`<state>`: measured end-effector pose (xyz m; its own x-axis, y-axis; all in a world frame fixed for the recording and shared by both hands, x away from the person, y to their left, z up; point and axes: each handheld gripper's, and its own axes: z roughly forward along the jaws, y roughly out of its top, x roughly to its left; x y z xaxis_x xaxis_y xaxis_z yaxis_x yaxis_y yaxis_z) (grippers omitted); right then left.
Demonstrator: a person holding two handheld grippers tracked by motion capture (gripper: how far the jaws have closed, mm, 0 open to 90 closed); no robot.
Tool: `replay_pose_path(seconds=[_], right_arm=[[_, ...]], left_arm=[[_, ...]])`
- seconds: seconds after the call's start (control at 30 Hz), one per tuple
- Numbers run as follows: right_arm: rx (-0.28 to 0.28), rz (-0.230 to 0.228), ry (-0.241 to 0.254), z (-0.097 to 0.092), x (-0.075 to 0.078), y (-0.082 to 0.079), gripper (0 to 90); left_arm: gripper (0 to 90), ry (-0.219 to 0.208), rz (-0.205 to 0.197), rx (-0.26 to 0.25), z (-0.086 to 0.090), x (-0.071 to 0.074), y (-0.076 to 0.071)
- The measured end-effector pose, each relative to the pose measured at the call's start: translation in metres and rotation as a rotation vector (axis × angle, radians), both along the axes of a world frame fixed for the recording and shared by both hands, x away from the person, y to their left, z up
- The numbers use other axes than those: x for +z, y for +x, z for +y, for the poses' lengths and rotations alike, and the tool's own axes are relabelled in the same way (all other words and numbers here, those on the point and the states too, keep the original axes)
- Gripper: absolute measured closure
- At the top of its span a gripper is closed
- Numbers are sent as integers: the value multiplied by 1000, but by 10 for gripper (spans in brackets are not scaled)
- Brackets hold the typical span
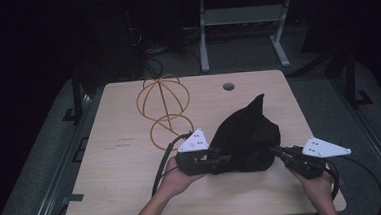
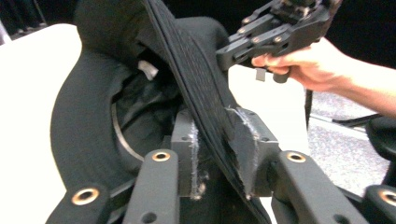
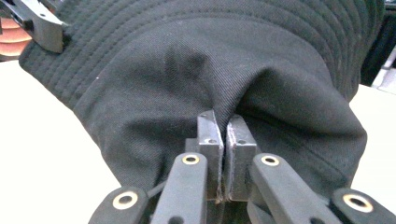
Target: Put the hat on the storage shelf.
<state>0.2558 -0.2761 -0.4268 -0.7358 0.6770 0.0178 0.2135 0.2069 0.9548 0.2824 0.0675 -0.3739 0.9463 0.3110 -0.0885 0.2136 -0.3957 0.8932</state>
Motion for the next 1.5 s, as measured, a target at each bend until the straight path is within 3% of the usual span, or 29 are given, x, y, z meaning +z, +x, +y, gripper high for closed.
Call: replay_pose_path(seconds=[0.27, 0.6, 0.77, 1.17, 1.5], right_arm=[[6, -28, -29, -1, 21, -2, 870], [8, -41, -50, -2, 40, -2, 869], [11, -49, -63, -2, 51, -1, 869], [7, -48, -72, -3, 78, 5, 869], [3, -27, -82, 1, 97, 12, 869]], left_arm=[[600, 26, -35, 29, 11, 5, -1], [566, 22, -62, 66, 32, 7, -6], [554, 50, -78, 79, 41, 5, -10], [519, 63, -62, 154, 82, -9, -15], [491, 99, -66, 196, 102, -25, -17]])
